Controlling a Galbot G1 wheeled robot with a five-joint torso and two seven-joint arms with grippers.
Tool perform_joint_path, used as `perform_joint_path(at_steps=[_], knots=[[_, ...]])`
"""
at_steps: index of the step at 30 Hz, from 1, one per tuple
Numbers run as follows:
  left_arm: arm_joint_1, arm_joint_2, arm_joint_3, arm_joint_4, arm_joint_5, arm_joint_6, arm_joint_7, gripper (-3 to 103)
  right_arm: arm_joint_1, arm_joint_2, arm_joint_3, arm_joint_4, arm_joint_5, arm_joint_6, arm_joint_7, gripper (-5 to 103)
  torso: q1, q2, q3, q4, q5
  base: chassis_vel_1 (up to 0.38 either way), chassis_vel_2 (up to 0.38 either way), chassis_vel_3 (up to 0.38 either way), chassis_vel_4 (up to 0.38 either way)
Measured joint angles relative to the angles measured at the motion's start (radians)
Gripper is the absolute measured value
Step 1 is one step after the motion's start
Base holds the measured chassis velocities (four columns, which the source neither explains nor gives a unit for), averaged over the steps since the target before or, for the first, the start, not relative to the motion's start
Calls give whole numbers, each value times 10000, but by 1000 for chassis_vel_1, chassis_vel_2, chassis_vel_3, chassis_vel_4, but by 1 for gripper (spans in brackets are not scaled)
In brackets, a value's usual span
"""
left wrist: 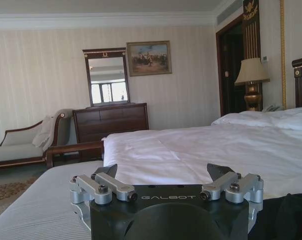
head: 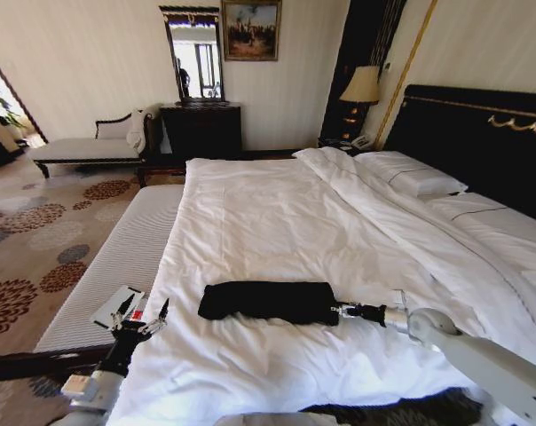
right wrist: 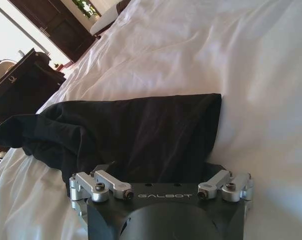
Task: Fold the clothes on the bed.
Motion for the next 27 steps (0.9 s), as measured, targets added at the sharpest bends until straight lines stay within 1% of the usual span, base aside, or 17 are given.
perform_joint_path(at_steps=[1, 2, 3, 4, 8, 9, 12, 13, 14, 15, 18, 20, 23, 24, 25, 27], knots=[[0, 0, 0, 0, 0, 0, 0, 100, 22, 10, -24, -1, -1, -1, 0, 93, 0, 0, 0, 0, 0, 0, 0, 0, 0], [0, 0, 0, 0, 0, 0, 0, 100, 49, 28, -58, 0, -4, -2, 0, 93, 0, 0, 0, 0, 0, 0, 0, 0, 0], [0, 0, 0, 0, 0, 0, -1, 100, 90, 56, -123, 8, -52, -2, 1, 87, 0, 0, 0, 0, 1, 0, 0, 0, 0], [0, 0, 0, 0, 0, 0, -1, 100, 90, 56, -123, 8, -52, -2, 1, 87, 0, 0, 0, 0, 1, 0, 0, 0, 0], [1, 1, 1, 0, 0, 1, -4, 100, 89, 231, -217, 324, -323, 32, 90, 65, 0, 0, 0, 1, 1, 0, 0, 0, 0], [1, 1, 1, 0, 0, 1, -4, 100, 89, 231, -217, 324, -323, 32, 90, 65, 0, 0, 0, 1, 1, 0, 0, 0, 0], [1, 1, 1, 1, 0, 1, -5, 100, -3, 276, -119, 423, -366, 31, 139, 49, 0, 0, 0, 2, 2, 0, 0, 0, 0], [1, 1, 1, 1, 0, 1, -5, 100, -3, 276, -119, 423, -366, 31, 139, 49, 0, 0, 0, 2, 2, 0, 0, 0, 0], [0, 1, 1, 0, -1, 1, -5, 100, -64, 262, -43, 433, -389, 31, 140, 44, 0, 0, 0, 2, 3, 0, 0, 0, 0], [1, 1, 0, 1, -1, 1, -6, 100, -124, 243, 30, 441, -401, 31, 140, 44, 0, 0, 0, 2, 3, 0, 0, 0, 0], [1, 2, 1, 0, -1, 1, -6, 100, -400, 124, 384, 495, -435, 33, 113, 27, 0, 0, 0, 1, 3, 0, 0, 0, 0], [1, 2, 1, 0, -1, 1, -6, 100, -496, 97, 491, 515, -452, 35, 98, 27, 0, 0, 0, 2, 2, 0, 0, 0, 0], [1, 1, 1, 1, -1, 2, -6, 100, -803, 61, 812, 561, -512, 47, 41, 12, 0, 0, 0, 1, 3, 0, 0, 0, 0], [1, 1, 1, 1, -1, 2, -6, 100, -803, 61, 812, 561, -512, 47, 41, 12, 0, 0, 0, 1, 3, 0, 0, 0, 0], [1, 2, 1, 1, -1, 1, -6, 100, -841, 58, 852, 577, -520, 49, 32, 8, 0, 0, 0, 0, 3, 0, 0, 0, 0], [0, 2, 1, 1, -1, 2, -6, 100, -964, 51, 989, 654, -556, 64, 12, 6, 0, 0, 0, 0, 3, 0, 0, 0, 0]])
